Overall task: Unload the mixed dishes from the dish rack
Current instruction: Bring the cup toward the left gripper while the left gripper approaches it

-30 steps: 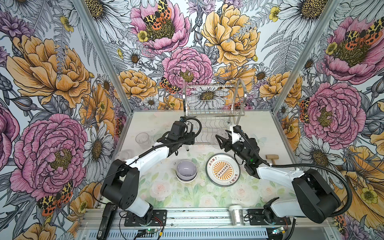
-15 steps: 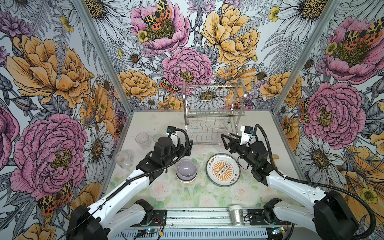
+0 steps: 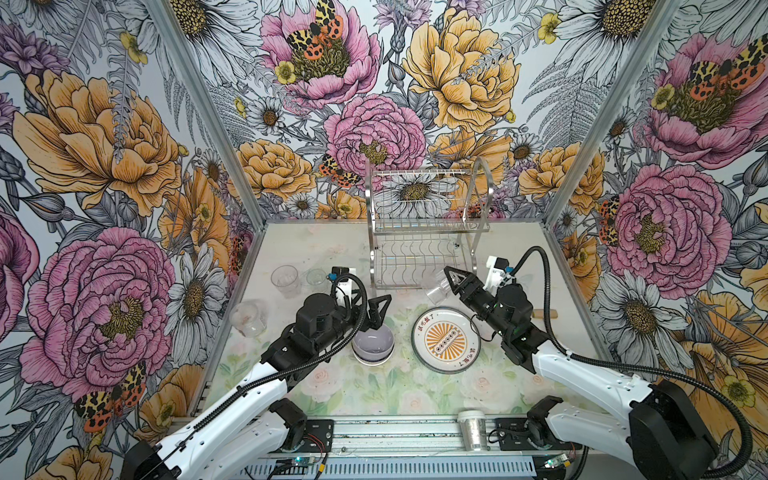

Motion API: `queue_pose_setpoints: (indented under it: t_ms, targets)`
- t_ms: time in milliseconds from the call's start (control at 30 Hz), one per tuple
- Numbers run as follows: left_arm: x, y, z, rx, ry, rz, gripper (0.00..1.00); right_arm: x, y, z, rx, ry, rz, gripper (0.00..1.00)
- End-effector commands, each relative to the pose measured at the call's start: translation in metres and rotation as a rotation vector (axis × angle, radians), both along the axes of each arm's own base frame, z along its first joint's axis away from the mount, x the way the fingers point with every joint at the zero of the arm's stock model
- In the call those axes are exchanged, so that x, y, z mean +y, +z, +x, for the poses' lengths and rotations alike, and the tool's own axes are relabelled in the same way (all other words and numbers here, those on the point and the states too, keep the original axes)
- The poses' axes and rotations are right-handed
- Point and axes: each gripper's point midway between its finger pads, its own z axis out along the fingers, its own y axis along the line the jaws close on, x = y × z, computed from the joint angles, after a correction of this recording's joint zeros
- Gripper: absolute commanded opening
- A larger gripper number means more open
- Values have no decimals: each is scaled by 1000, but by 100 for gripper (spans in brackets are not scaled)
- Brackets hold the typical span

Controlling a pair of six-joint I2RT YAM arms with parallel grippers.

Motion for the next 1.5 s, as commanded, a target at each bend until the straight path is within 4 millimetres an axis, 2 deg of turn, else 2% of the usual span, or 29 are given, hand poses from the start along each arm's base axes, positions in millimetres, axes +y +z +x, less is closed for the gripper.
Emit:
queue_pose_setpoints:
  t_ms: [0, 233, 500, 800, 1167, 1467]
  targets:
    - [-32, 17, -8, -20, -146, -74, 99, 0, 5, 3, 42, -28, 116, 0]
    - [-84, 18, -14, 5, -313, -114, 97, -4, -4, 7, 81, -76, 189, 0]
    - [-120, 24, -4, -10, -376, -142, 96, -8, -8, 7, 97, -96, 227, 0]
    - [-146, 13, 10, 20, -426, -150, 89, -16, -10, 3, 102, -128, 277, 0]
    - [-171, 0, 14, 86, -501, -156, 75, -22, -6, -1, 88, -140, 301, 0]
    - [-179, -6, 14, 108, -525, -160, 49, -23, -7, -1, 88, -138, 309, 0]
